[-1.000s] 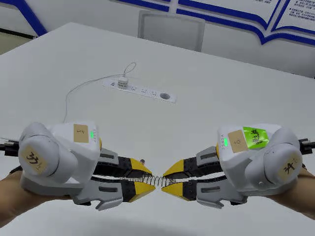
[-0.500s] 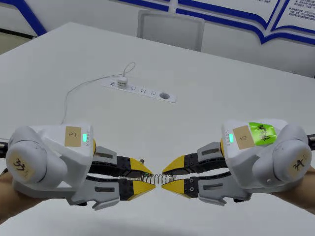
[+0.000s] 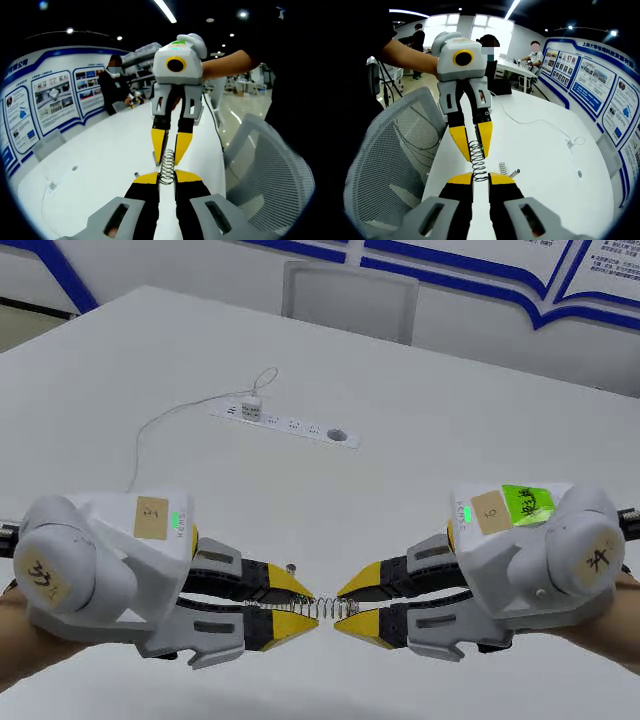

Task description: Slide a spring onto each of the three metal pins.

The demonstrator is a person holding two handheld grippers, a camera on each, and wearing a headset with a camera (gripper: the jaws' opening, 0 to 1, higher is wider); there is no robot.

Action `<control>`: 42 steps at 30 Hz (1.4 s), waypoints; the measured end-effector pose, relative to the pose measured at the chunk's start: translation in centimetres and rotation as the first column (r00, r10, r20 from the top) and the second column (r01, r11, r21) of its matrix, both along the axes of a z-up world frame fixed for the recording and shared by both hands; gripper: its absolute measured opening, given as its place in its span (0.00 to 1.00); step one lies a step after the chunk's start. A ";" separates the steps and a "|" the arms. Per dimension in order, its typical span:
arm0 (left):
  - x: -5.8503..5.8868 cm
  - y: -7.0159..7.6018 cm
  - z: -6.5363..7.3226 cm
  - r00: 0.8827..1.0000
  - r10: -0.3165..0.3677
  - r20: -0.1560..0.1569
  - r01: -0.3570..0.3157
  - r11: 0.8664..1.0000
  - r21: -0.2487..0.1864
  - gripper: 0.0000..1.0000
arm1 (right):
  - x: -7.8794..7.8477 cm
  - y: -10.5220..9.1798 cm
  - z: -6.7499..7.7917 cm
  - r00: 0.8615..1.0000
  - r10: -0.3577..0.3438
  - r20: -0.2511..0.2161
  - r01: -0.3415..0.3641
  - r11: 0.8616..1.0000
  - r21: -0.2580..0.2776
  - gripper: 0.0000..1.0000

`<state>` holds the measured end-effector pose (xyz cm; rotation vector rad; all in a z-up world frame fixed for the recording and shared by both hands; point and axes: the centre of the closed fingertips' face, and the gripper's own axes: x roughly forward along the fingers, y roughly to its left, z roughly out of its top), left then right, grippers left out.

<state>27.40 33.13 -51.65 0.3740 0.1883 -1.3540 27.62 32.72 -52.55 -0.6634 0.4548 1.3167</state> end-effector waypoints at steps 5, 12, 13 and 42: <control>-0.2 -0.1 -0.3 1.000 -0.016 0.005 0.016 1.000 0.015 0.10 | -0.3 -0.1 0.1 1.000 0.003 -0.026 -0.002 1.000 0.012 0.11; -0.3 -0.1 -0.6 1.000 -0.031 0.005 0.031 0.999 0.025 0.10 | -0.6 0.1 1.2 0.998 0.015 -0.054 -0.011 0.998 0.065 0.11; -0.3 -0.2 -0.6 0.999 -0.032 0.005 0.032 0.999 0.024 0.10 | -0.6 0.1 1.3 0.998 0.018 -0.054 -0.015 0.998 0.065 0.11; 0.7 -0.4 -0.9 1.000 0.000 -0.001 0.000 1.000 0.010 0.10 | -0.1 2.8 4.3 0.996 -0.002 -0.089 0.025 0.966 0.256 0.10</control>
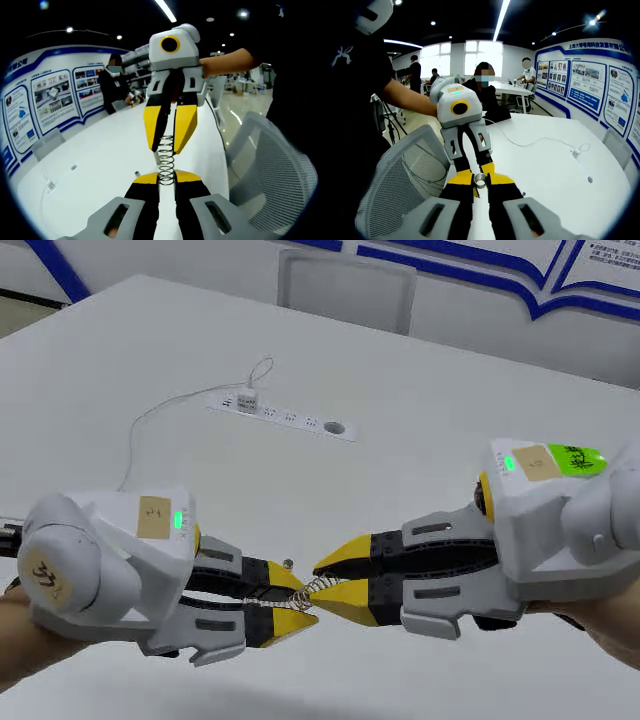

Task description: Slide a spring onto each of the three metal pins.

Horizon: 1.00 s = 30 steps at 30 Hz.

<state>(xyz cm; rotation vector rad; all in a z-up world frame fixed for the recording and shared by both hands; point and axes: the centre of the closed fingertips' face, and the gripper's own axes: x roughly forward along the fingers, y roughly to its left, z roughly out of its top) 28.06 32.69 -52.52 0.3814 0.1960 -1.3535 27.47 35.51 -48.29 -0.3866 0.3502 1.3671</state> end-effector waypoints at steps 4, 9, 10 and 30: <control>0.3 0.1 -0.2 1.000 0.010 0.006 -0.010 1.000 0.013 0.10 | 0.1 0.3 -0.2 1.000 0.004 0.010 -0.003 1.000 -0.014 0.10; 0.2 0.1 -0.1 1.000 0.016 0.004 -0.016 1.000 0.008 0.10 | 0.2 0.7 0.0 1.000 0.001 0.005 -0.001 1.000 0.002 0.10; 0.2 0.1 -0.2 1.000 0.017 0.005 -0.017 1.000 0.010 0.10 | 0.2 0.8 0.0 1.000 0.001 0.004 -0.001 1.000 0.000 0.09; 2.4 2.8 0.0 0.983 0.177 -0.041 -0.178 0.984 -0.001 0.32 | 2.4 -0.2 1.2 0.994 -0.100 0.043 0.100 0.995 0.012 0.10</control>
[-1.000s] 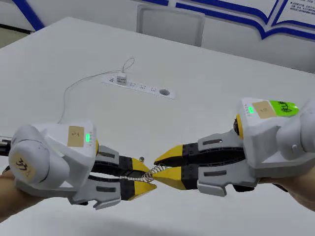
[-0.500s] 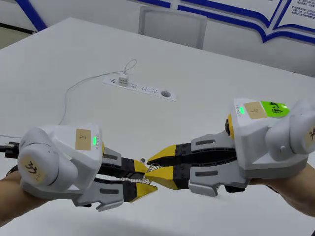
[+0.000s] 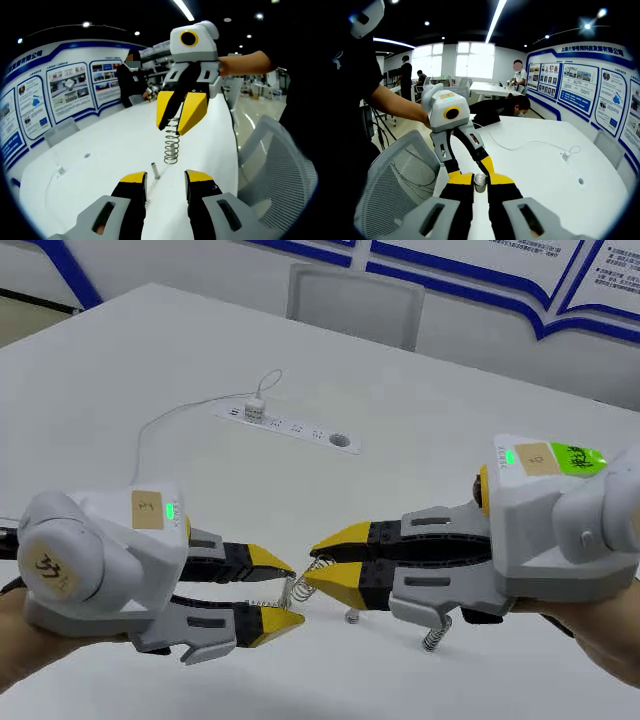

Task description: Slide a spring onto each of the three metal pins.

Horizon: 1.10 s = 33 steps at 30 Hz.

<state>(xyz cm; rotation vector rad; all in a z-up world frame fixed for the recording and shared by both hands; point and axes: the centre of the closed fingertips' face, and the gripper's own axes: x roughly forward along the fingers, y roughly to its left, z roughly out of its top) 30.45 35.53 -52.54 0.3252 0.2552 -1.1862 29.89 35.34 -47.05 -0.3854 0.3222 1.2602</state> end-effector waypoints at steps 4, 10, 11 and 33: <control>-0.3 0.4 0.4 1.000 0.005 -0.023 -0.005 1.000 0.001 0.47 | 1.3 -1.2 -0.2 0.999 -0.042 0.017 0.042 0.999 -0.035 0.10; 0.5 1.7 0.6 0.998 0.054 -0.025 -0.053 0.998 0.020 0.56 | 3.8 -4.1 -0.8 0.989 -0.144 0.023 0.145 0.987 -0.072 0.10; 0.6 1.8 0.8 0.998 0.057 -0.023 -0.057 0.998 0.016 0.58 | 4.1 -4.5 -1.0 0.987 -0.161 0.022 0.162 0.984 -0.077 0.10; 3.3 5.0 0.0 0.968 0.244 -0.064 -0.245 0.969 -0.018 1.00 | 9.2 -8.1 -8.1 0.905 -0.414 -0.094 0.400 0.906 -0.137 0.10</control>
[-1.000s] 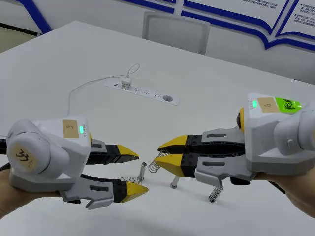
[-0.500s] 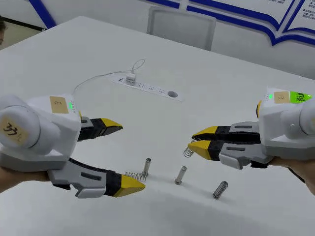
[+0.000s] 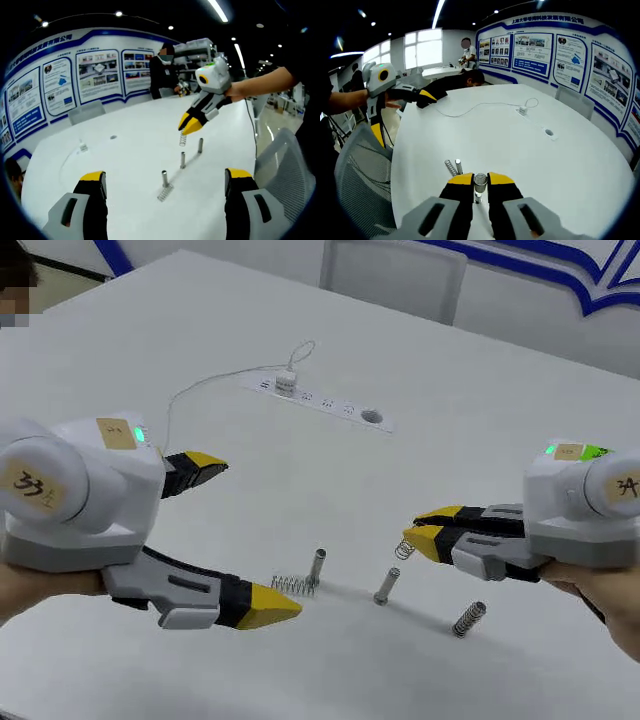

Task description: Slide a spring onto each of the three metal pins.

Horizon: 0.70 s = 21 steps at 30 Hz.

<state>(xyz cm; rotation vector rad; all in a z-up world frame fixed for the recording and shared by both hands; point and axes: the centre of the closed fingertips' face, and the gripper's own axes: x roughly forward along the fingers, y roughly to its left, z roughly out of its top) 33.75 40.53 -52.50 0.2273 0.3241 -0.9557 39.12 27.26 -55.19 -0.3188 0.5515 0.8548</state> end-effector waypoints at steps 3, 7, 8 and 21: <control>0.2 0.3 -0.5 1.000 0.012 -0.008 -0.012 1.000 0.006 1.00 | 0.0 -0.3 -0.9 1.000 0.001 -0.014 -0.001 1.000 -0.026 0.10; 0.2 0.5 -1.0 1.000 0.017 -0.023 -0.017 1.000 0.007 1.00 | 0.1 -0.5 -1.7 0.999 -0.020 -0.033 0.019 1.000 -0.022 0.10; 0.2 0.5 -1.1 1.000 0.018 -0.024 -0.018 1.000 0.007 1.00 | 0.1 -0.4 -1.8 0.999 -0.019 -0.034 0.018 1.000 -0.016 0.10; 0.6 0.8 -1.1 0.999 0.033 0.004 -0.033 0.999 0.003 1.00 | 0.0 0.3 -3.4 0.998 -0.008 -0.062 0.007 1.000 -0.028 0.10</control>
